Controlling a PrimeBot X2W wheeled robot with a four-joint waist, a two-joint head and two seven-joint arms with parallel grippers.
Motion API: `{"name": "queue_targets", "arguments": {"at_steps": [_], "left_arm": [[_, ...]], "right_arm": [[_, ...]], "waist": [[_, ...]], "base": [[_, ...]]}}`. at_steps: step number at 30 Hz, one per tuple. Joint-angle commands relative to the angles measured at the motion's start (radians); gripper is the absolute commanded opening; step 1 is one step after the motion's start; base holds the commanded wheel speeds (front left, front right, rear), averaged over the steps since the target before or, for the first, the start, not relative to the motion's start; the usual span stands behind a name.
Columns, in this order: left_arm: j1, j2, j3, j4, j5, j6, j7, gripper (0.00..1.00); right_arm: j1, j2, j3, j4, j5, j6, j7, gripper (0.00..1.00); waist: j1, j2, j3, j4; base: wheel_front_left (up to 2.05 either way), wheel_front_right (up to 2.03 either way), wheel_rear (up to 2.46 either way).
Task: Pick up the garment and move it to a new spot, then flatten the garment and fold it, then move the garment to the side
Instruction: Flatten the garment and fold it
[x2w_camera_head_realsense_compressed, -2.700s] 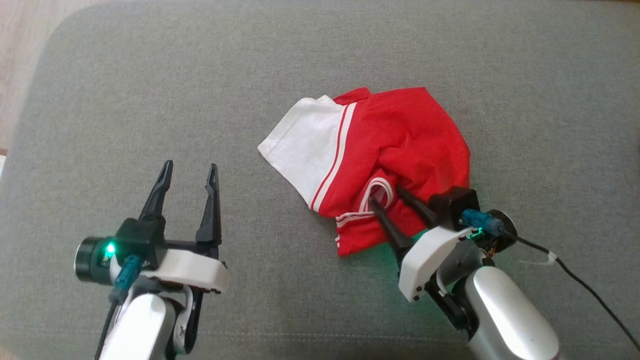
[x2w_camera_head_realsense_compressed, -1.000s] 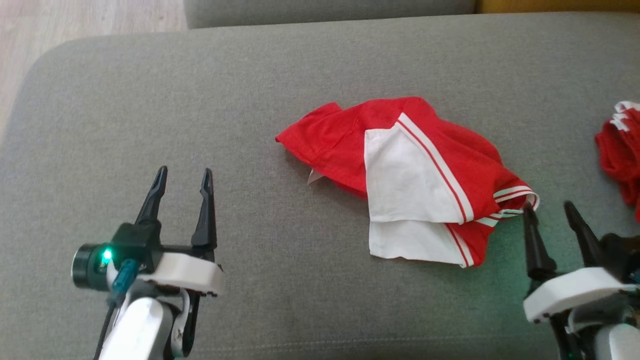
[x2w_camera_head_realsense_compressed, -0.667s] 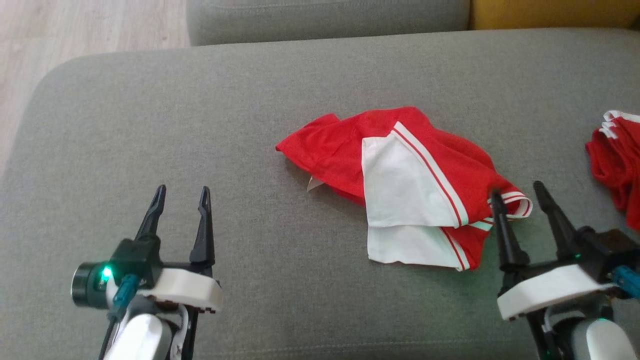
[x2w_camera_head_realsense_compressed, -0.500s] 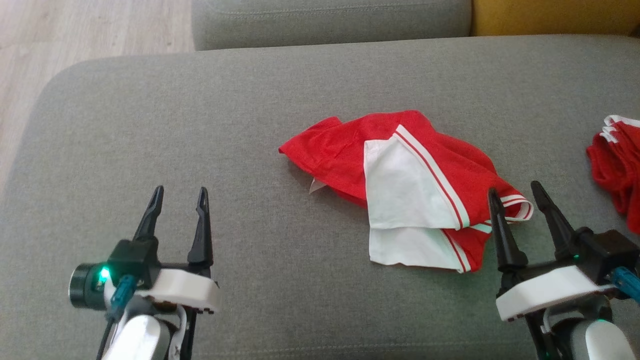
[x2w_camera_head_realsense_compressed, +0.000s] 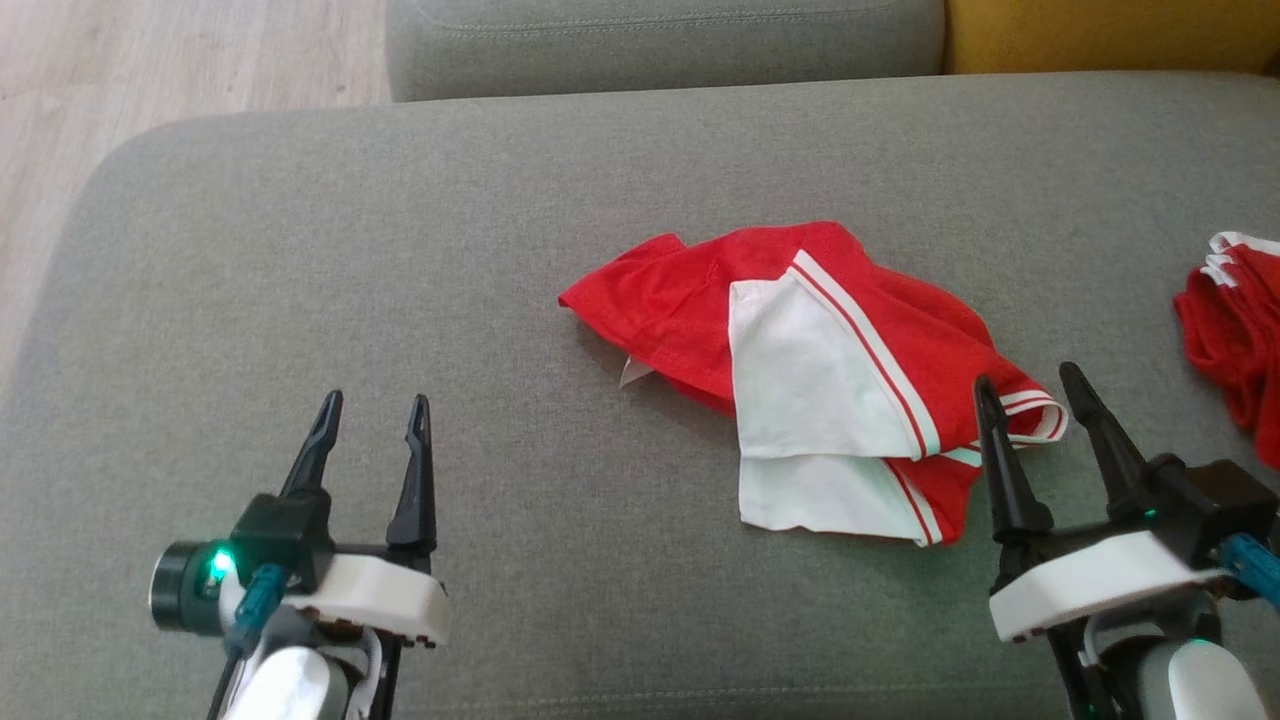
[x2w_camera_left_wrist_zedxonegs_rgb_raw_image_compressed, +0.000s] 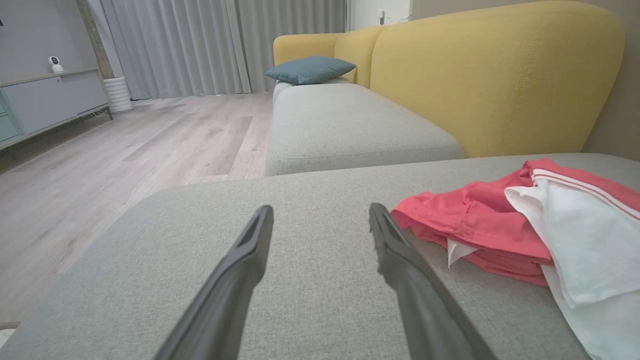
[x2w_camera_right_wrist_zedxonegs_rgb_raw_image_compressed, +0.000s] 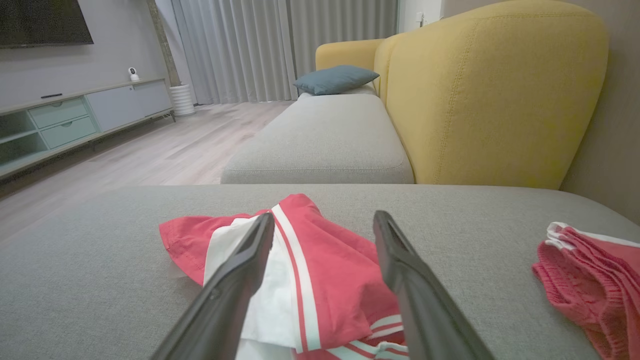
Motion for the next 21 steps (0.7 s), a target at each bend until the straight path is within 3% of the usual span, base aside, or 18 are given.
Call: {"name": "queue_targets", "arguments": {"at_steps": [1,11,21], "left_arm": [[-0.041,0.026,0.038,-0.036,-0.002,0.009,0.001,1.0],[-0.053,0.027,0.031,-0.041,-0.003,0.012,0.0,1.0],[-0.105,0.012,0.015,-0.041,0.003,0.003,-0.009,1.0]], "right_arm": [[-0.015,-0.005,0.023,-0.038,0.002,0.004,0.006,1.0],[-0.029,-0.007,0.054,-0.018,0.002,0.004,0.036,1.0],[-0.178,-0.103,0.278,0.128,0.008,0.004,0.154,1.0]], "waist": [[0.0,-0.0001,0.0,0.0],[0.0,-0.0001,0.018,0.011],[0.0,-0.0001,0.1,0.039]], "base": [[0.0,0.0,0.0],[0.0,0.0,0.0],[0.0,0.0,0.0]]}}
